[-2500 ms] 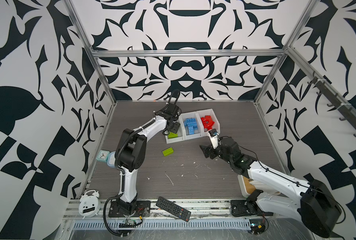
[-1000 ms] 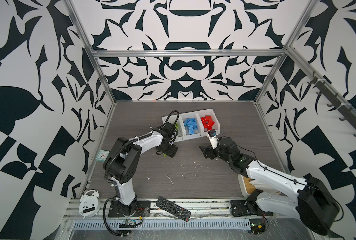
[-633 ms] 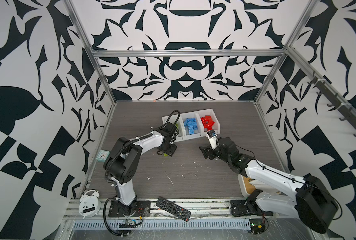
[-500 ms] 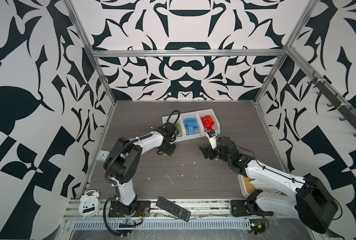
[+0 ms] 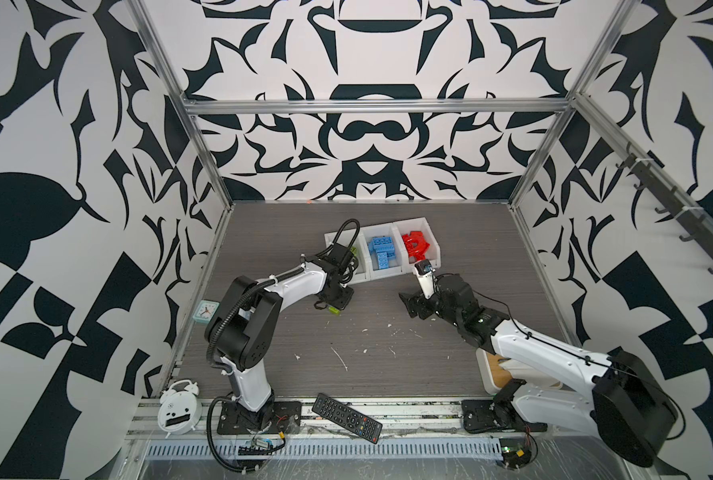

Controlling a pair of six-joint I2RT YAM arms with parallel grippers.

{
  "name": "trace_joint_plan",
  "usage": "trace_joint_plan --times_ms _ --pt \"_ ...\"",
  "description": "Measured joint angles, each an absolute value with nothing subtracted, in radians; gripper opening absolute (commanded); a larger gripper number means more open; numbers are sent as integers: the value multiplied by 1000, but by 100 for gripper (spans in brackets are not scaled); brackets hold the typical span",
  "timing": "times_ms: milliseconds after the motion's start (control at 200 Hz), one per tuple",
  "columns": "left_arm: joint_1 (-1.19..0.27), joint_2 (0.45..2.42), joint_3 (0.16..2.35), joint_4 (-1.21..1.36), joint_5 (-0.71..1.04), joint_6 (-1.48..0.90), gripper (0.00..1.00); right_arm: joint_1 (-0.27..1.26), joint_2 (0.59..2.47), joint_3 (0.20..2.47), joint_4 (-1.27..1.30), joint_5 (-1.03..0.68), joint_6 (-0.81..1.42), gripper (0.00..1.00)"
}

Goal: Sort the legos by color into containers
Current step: 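Lower the left gripper to the last lime-green brick and grasp it, then carry the last lime-green brick over the green compartment and release it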

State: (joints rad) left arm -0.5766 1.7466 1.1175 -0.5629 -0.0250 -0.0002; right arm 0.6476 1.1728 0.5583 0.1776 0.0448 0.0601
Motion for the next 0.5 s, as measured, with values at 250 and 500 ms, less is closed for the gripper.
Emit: trace_joint_plan --times_ms 250,500 --pt "-578 1657 1150 -572 -21 -27 30 648 1157 558 179 37 60 87" --pt "-575 1696 1317 -561 -64 -29 29 648 1130 558 188 37 60 88"
